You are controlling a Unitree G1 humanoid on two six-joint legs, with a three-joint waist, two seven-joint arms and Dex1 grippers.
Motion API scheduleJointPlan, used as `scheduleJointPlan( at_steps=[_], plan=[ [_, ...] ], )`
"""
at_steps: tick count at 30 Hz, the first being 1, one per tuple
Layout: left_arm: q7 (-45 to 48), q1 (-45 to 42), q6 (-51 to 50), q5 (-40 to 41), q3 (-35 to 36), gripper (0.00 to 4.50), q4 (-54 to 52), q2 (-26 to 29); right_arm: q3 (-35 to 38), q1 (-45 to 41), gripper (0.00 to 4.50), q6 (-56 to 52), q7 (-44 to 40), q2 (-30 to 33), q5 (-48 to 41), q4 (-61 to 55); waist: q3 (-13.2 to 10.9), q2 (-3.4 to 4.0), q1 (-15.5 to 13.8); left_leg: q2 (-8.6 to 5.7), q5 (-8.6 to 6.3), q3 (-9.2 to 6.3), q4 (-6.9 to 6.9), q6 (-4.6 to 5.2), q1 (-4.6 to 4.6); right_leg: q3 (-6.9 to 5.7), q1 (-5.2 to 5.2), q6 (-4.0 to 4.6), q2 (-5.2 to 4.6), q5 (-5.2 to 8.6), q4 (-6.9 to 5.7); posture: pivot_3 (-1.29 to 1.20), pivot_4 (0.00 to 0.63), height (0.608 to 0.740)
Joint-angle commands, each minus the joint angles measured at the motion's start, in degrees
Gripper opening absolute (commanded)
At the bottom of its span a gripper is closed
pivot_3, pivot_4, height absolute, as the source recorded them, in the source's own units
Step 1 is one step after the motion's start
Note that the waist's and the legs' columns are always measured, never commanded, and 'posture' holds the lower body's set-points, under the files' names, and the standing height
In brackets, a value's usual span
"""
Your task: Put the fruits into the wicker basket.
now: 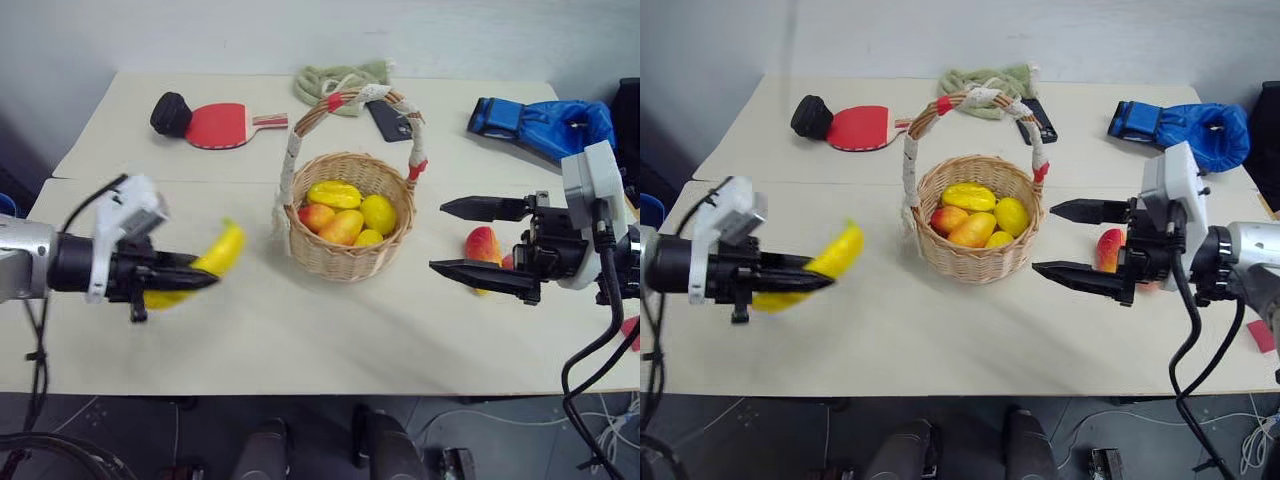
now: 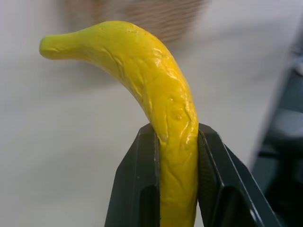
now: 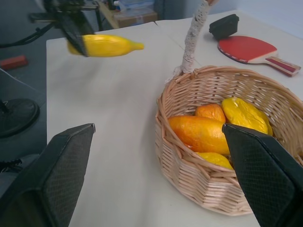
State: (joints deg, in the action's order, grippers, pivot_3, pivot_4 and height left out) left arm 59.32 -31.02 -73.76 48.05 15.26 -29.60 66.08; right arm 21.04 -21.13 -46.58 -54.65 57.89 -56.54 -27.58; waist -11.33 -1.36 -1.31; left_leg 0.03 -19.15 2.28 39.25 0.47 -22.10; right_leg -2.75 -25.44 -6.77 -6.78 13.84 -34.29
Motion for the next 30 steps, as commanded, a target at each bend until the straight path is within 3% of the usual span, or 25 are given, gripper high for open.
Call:
scheduleJointPlan(
  at_steps=[1,7,14,22,26,30],
  plan=[
    [-3.87,-9.42,-1.03,2.17,-5.26,0.59,1.49,-4.52,3.08,0.70,4.50,-0.03,1.85,0.59,-1.56,-3.32,0.00,0.00,-0.04,-0.12,0.06,0.01,0.01,-0.06,0.01,0.00,0.01,0.03,0.09,-0.02,-0.08,0.00,0.150,0.740],
    [-20.03,-26.19,-4.68,-3.73,-14.62,0.59,12.86,-25.76,3.36,2.23,4.50,0.54,5.61,-0.56,-1.92,-6.26,-0.02,-0.03,-0.17,-0.19,0.46,0.01,0.08,0.08,0.12,-0.10,0.31,0.24,0.14,-0.43,-0.24,0.00,0.150,0.740],
    [-35.39,-32.60,-7.03,-11.90,-15.06,0.59,22.51,-40.48,4.57,4.08,4.50,0.79,8.61,-0.89,-2.96,-8.62,-0.02,-0.04,0.29,-0.12,0.56,-0.15,0.05,0.25,0.35,0.08,0.46,0.28,0.21,-0.79,0.19,0.00,0.150,0.740],
    [-41.29,-36.25,-5.65,-15.95,-14.36,0.59,29.25,-49.11,4.62,4.85,4.50,1.00,12.43,-1.25,-4.00,-10.04,-0.02,-0.04,-0.17,-0.15,0.66,-0.14,0.04,0.12,0.24,0.08,0.46,0.18,0.17,-0.84,0.26,0.00,0.150,0.740],
    [-41.53,-36.75,-3.72,-17.82,-15.32,0.59,32.28,-50.64,4.20,4.45,4.50,1.06,13.54,-1.14,-4.35,-10.04,-0.02,-0.04,-0.22,-0.16,0.66,-0.14,0.04,0.11,0.19,0.07,0.45,0.16,0.17,-0.86,0.34,0.00,0.150,0.740],
    [-41.53,-37.21,-1.40,-18.95,-14.67,1.82,34.63,-51.91,3.76,4.11,4.50,0.92,14.77,-1.23,-4.94,-10.32,-0.02,-0.04,-0.22,-0.16,0.67,-0.14,0.04,0.10,0.18,0.07,0.45,0.15,0.16,-0.87,0.36,0.00,0.150,0.740]
  ],
)
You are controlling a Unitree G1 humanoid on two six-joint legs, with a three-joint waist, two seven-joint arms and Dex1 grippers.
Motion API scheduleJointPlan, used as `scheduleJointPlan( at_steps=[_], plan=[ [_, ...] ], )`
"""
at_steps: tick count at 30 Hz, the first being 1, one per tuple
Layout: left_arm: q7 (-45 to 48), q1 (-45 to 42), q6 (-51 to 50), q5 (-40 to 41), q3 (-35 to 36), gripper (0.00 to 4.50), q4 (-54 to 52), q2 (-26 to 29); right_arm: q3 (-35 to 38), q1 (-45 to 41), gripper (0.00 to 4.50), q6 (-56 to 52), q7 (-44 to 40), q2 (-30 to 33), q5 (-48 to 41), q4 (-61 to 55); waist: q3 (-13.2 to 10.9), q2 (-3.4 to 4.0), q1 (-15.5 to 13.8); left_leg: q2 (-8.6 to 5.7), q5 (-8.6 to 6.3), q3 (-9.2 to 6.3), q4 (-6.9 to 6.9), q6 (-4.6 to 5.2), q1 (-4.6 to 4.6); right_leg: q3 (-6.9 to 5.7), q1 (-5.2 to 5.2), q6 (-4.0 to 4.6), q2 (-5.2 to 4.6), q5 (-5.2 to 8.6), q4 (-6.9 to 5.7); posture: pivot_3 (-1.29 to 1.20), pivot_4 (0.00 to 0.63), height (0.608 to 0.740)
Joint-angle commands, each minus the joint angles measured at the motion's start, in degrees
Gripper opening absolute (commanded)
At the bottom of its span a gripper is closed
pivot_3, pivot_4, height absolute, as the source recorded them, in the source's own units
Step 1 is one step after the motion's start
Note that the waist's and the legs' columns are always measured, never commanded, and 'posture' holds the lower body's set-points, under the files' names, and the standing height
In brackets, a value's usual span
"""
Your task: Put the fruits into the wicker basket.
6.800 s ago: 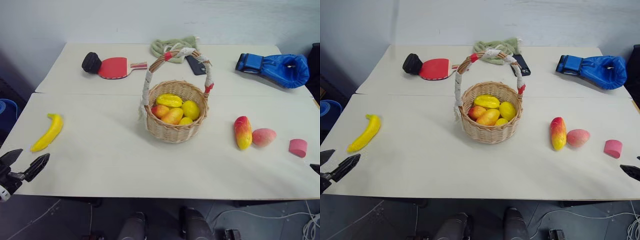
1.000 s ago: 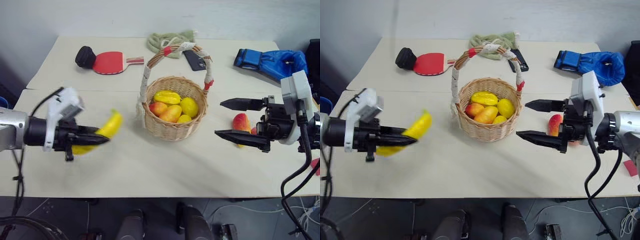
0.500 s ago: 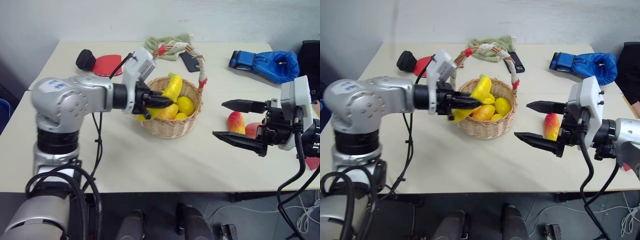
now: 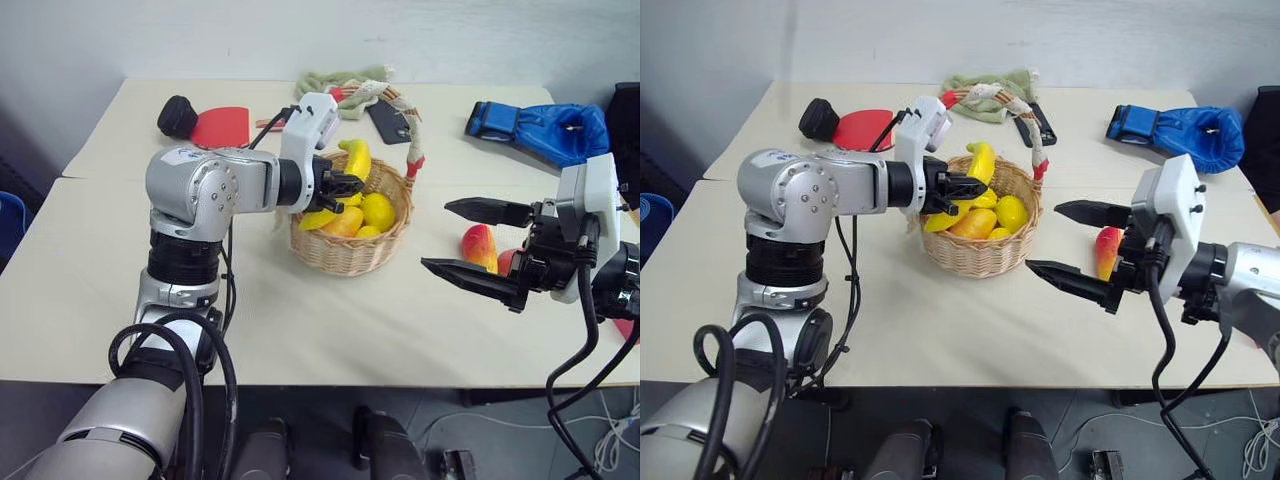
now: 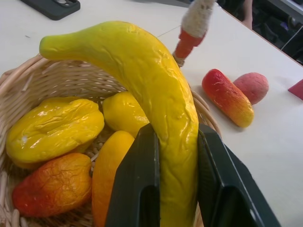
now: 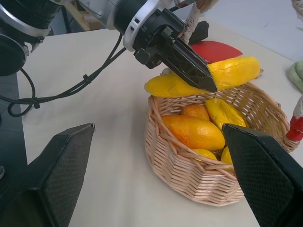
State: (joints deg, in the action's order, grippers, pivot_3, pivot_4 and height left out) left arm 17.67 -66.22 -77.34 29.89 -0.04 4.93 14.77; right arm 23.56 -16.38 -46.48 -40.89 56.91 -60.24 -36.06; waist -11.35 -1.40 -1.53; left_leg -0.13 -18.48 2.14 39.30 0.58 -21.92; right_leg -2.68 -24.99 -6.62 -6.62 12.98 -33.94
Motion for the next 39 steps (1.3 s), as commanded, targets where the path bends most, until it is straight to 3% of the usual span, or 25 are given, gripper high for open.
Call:
scheduleJointPlan(
  at_steps=[1,6,9,14,17,21,24,27,31,34,39],
  plan=[
    [0.20,-2.07,2.37,-0.96,0.65,2.07,0.21,-0.66,1.19,-0.63,4.50,0.79,1.23,-0.25,-1.38,-1.91,0.00,0.00,0.00,0.00,0.00,0.00,0.00,0.00,-0.01,0.00,0.00,-0.01,0.00,-0.01,0.01,0.00,0.150,0.740],
    [3.86,-1.34,-0.02,1.71,1.26,3.69,-3.75,1.08,1.20,-0.18,4.50,0.73,1.64,-0.10,-1.76,-1.88,0.00,0.00,0.10,0.01,0.00,0.00,0.00,0.00,-0.05,-0.01,-0.02,-0.03,0.00,-0.02,0.05,0.00,0.150,0.740],
    [9.69,0.37,0.42,5.71,1.95,4.43,-9.96,4.06,1.42,0.02,4.50,0.76,1.30,0.07,-1.85,-1.37,0.00,0.00,0.22,0.03,0.01,0.01,0.00,-0.01,-0.13,0.00,-0.13,-0.03,0.01,-0.02,0.04,0.00,0.150,0.740],
    [17.12,1.99,4.55,9.65,4.17,4.43,-14.69,9.15,1.05,0.23,4.50,0.88,0.55,0.34,-1.03,-0.22,0.00,0.01,0.13,0.02,0.03,0.02,0.01,-0.06,-0.18,0.00,-0.19,-0.03,0.00,-0.02,0.02,0.00,0.150,0.740],
    [24.26,4.55,9.45,10.36,3.80,4.43,-16.74,15.10,1.49,1.53,4.50,0.35,1.47,0.77,1.14,1.04,0.01,0.02,0.15,0.01,0.05,0.03,0.01,-0.05,-0.16,0.00,-0.17,-0.02,0.00,-0.03,0.01,0.00,0.150,0.740],
    [42.74,13.86,15.30,14.91,5.19,4.43,-22.87,28.77,1.82,5.07,4.50,-0.89,7.51,1.09,9.03,4.43,0.02,0.05,0.74,0.07,0.04,0.16,-0.01,-0.06,-0.15,0.03,-0.26,0.07,0.02,0.00,-0.02,0.00,0.150,0.740],
    [49.25,18.98,20.57,13.92,5.33,4.43,-23.99,35.64,0.09,5.73,4.50,-3.00,14.73,-0.92,13.89,7.45,0.02,0.04,0.68,0.07,0.04,0.20,-0.01,-0.06,-0.20,0.02,-0.33,0.14,0.00,0.04,-0.06,0.00,0.150,0.740],
    [49.73,20.46,23.60,13.68,6.21,4.43,-23.42,36.94,-3.44,3.30,4.50,-4.12,20.97,-5.22,17.94,11.05,0.03,0.02,0.10,0.01,0.06,0.23,0.03,-0.02,-0.22,0.02,-0.29,0.15,0.00,0.03,0.10,0.00,0.150,0.740],
    [46.32,19.19,24.12,15.91,7.75,4.43,-23.38,34.00,-8.01,-2.58,4.50,-3.94,27.31,-11.37,24.10,17.74,0.03,0.04,0.24,-0.03,0.03,0.17,0.04,0.23,-0.20,0.03,-0.21,0.15,-0.02,-0.06,0.11,0.00,0.150,0.740],
    [43.89,19.24,25.20,13.33,5.99,4.43,-23.69,33.64,-12.69,-4.90,4.50,-0.31,26.88,-12.20,30.61,22.67,0.03,0.04,0.37,-0.03,0.05,0.16,0.03,0.23,-0.21,0.04,-0.23,0.13,0.01,-0.08,-0.05,0.00,0.150,0.740],
    [42.79,19.71,25.92,13.58,6.39,4.43,-23.75,33.86,-14.13,-7.10,4.50,0.70,26.57,-13.87,34.78,28.52,0.02,0.05,0.42,0.00,0.10,0.21,0.00,0.15,-0.29,0.02,-0.27,0.13,0.06,-0.08,0.00,0.00,0.150,0.740]
  ],
)
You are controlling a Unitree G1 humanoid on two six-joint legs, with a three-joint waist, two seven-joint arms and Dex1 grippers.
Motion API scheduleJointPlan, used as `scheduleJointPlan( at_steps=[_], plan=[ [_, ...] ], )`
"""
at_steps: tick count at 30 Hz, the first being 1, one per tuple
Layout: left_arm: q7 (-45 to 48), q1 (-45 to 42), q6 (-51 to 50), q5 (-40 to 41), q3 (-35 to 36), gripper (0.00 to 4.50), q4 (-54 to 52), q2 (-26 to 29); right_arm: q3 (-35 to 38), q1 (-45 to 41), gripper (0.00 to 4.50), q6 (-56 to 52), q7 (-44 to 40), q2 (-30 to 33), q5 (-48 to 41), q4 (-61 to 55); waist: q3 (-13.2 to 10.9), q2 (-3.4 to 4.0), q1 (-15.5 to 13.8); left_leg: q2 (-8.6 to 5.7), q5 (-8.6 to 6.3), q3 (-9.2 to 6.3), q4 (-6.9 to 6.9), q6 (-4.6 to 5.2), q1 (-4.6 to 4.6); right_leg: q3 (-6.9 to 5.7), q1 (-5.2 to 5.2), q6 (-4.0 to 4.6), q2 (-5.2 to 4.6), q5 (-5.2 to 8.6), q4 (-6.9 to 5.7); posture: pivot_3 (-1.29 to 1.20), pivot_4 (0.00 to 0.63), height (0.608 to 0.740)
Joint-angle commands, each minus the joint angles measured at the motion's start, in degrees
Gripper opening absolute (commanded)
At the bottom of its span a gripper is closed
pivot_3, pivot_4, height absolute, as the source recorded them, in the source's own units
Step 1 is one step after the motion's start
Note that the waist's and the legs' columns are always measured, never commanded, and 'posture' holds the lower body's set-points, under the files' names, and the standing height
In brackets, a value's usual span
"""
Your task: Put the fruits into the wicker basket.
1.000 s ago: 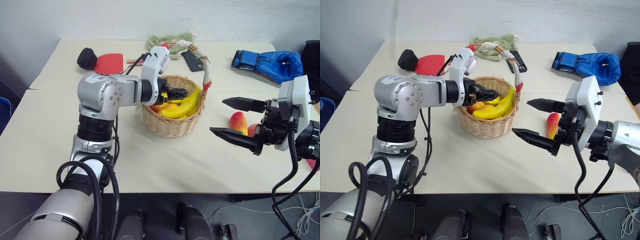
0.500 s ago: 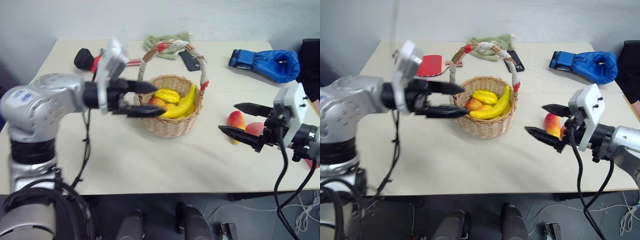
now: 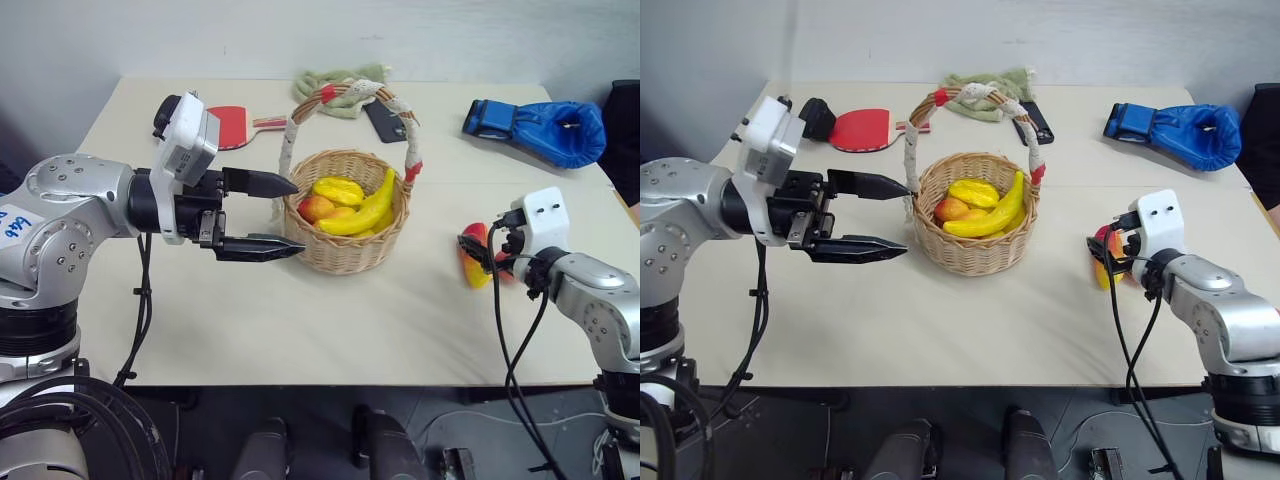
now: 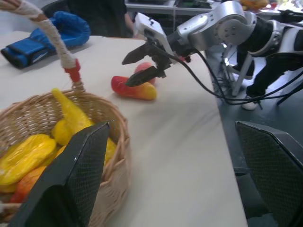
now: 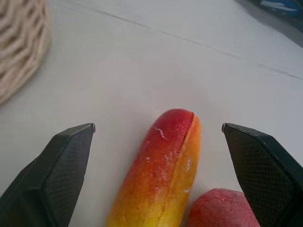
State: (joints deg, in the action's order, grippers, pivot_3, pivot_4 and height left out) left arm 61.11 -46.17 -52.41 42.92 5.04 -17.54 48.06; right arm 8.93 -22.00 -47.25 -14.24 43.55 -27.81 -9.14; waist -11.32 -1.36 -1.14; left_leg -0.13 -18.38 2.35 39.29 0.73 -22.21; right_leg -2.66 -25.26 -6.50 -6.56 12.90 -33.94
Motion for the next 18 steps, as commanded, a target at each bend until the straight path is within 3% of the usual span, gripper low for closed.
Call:
scheduleJointPlan(
  at_steps=[1,10,13,18],
  plan=[
    [-0.89,-0.44,0.93,0.81,1.59,4.43,-1.28,0.52,0.34,-1.82,4.50,1.49,-0.31,-0.98,2.83,2.32,0.00,0.00,0.07,0.00,0.00,0.00,0.00,0.00,0.01,0.01,0.00,-0.01,-0.01,0.00,0.02,0.00,0.150,0.740],
    [-1.89,-0.96,1.47,1.25,1.99,4.43,-0.83,0.59,-2.20,-4.66,4.50,2.13,-6.11,-5.44,5.04,10.97,-0.01,0.01,1.11,0.02,0.01,-0.04,0.00,0.04,0.03,0.01,0.00,-0.06,0.00,-0.03,-0.04,0.00,0.150,0.740],
    [-1.86,-1.31,1.75,1.00,1.92,4.45,-0.42,0.78,-0.88,-4.46,3.92,3.06,-6.55,-6.23,5.24,10.83,-0.01,0.01,1.14,0.01,0.02,-0.06,0.00,0.03,0.02,0.00,0.02,-0.06,-0.01,-0.03,-0.03,0.00,0.150,0.740],
    [-1.38,-1.37,2.44,0.64,1.95,4.45,0.39,1.27,1.17,-3.57,2.11,1.51,-7.74,-5.72,4.44,7.73,-0.01,0.01,1.18,0.01,0.02,-0.08,0.00,0.03,0.02,0.01,0.01,-0.07,-0.01,-0.04,-0.02,0.00,0.150,0.740]
  ],
)
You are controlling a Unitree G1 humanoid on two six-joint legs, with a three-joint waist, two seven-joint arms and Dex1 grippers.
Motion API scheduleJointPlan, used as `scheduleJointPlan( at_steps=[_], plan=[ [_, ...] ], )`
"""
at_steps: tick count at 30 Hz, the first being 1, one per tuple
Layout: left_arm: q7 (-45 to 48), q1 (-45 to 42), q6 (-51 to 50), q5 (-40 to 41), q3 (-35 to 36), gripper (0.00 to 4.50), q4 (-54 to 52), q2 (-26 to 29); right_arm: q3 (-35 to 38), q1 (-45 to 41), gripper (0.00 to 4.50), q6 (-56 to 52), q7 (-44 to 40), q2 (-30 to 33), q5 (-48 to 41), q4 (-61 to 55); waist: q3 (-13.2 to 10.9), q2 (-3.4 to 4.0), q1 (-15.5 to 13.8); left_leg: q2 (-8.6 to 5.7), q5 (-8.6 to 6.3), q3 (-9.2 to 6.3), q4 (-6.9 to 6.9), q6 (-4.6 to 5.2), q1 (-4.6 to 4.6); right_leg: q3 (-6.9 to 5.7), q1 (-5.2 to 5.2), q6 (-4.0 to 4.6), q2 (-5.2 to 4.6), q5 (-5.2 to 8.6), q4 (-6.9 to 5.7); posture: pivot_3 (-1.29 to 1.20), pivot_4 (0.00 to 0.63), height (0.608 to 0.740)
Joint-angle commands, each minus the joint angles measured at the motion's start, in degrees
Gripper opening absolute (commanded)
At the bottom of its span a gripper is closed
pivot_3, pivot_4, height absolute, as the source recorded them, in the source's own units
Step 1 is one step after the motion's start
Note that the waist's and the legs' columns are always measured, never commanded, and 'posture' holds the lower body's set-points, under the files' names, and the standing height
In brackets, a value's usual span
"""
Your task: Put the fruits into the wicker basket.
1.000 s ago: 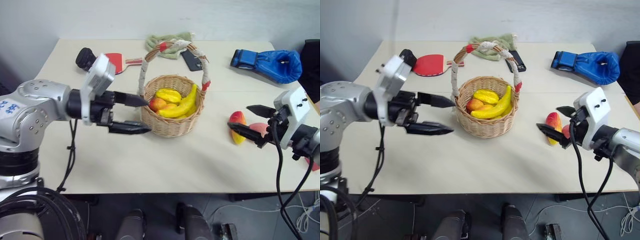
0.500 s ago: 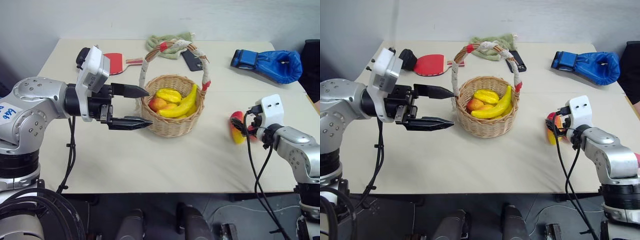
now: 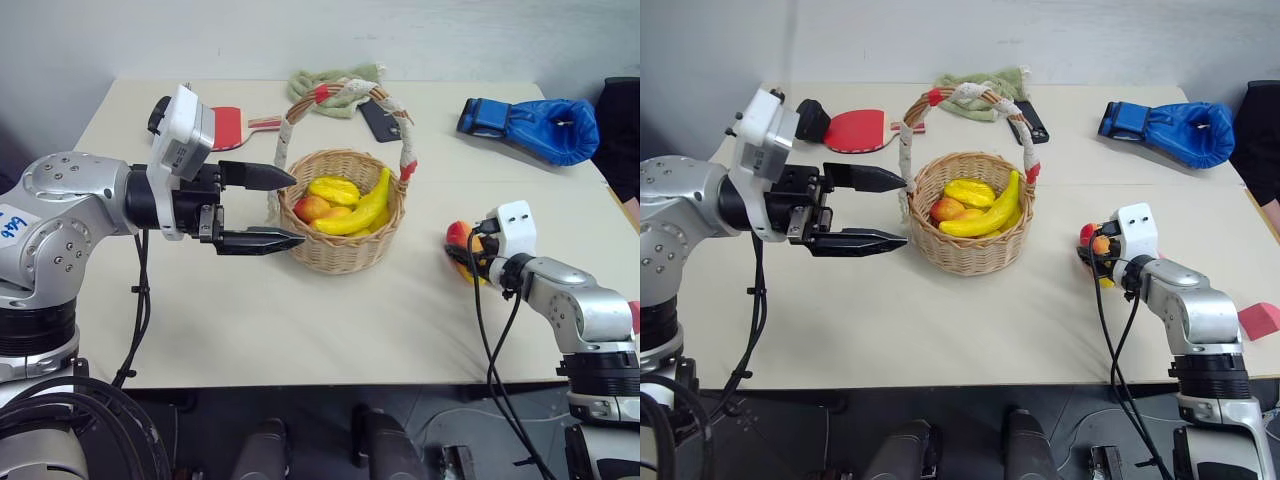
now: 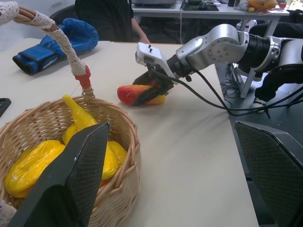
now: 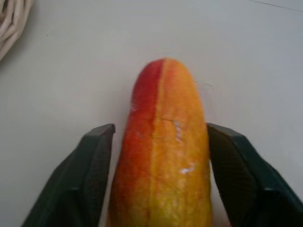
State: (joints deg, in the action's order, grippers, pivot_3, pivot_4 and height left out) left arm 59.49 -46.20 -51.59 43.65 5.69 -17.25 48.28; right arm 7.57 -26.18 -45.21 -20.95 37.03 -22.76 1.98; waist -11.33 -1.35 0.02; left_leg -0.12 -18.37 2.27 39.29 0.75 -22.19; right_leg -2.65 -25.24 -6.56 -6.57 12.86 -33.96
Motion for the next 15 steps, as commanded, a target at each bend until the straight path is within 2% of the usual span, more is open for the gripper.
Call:
scheduleJointPlan(
  at_steps=[1,5,10,13,15],
  plan=[
    [0.35,-1.40,1.82,-0.23,1.24,4.45,0.41,1.14,2.75,0.84,1.84,-0.99,-1.34,0.95,-0.83,-4.23,0.00,0.00,0.03,0.01,0.00,0.00,0.00,0.00,0.00,0.00,0.00,0.00,0.00,0.00,0.00,0.00,0.150,0.740],
    [0.42,-1.54,2.44,-0.64,1.27,4.45,1.38,1.54,4.10,0.90,1.73,-2.83,-4.11,1.67,-3.33,-9.24,0.00,0.01,0.11,0.01,0.00,-0.01,0.00,0.00,0.01,0.00,0.00,0.00,0.00,0.00,-0.03,0.00,0.150,0.740],
    [0.81,-0.90,2.21,0.27,2.76,4.45,2.29,3.28,8.67,-2.68,1.73,-12.51,-10.47,2.09,-19.40,-23.89,-0.04,0.06,0.26,0.08,-0.01,-0.05,-0.04,0.01,0.01,0.03,-0.11,0.00,0.04,0.00,-0.09,0.00,0.150,0.740],
    [1.17,-0.45,2.45,0.00,3.24,4.45,2.69,4.32,7.68,-8.93,1.73,-17.41,-8.42,-1.21,-26.48,-27.08,-0.04,0.06,0.28,0.11,-0.01,-0.05,-0.04,0.02,0.04,0.03,-0.11,0.01,0.04,-0.01,-0.10,0.00,0.150,0.740],
    [1.20,-0.50,2.78,-0.32,3.14,4.45,2.98,4.63,4.96,-13.53,1.73,-18.20,-5.88,-4.84,-27.05,-26.36,-0.04,0.06,0.23,0.12,-0.01,-0.06,-0.04,0.03,0.06,0.03,-0.11,0.04,0.04,-0.03,-0.12,0.00,0.150,0.740]
  ],
)
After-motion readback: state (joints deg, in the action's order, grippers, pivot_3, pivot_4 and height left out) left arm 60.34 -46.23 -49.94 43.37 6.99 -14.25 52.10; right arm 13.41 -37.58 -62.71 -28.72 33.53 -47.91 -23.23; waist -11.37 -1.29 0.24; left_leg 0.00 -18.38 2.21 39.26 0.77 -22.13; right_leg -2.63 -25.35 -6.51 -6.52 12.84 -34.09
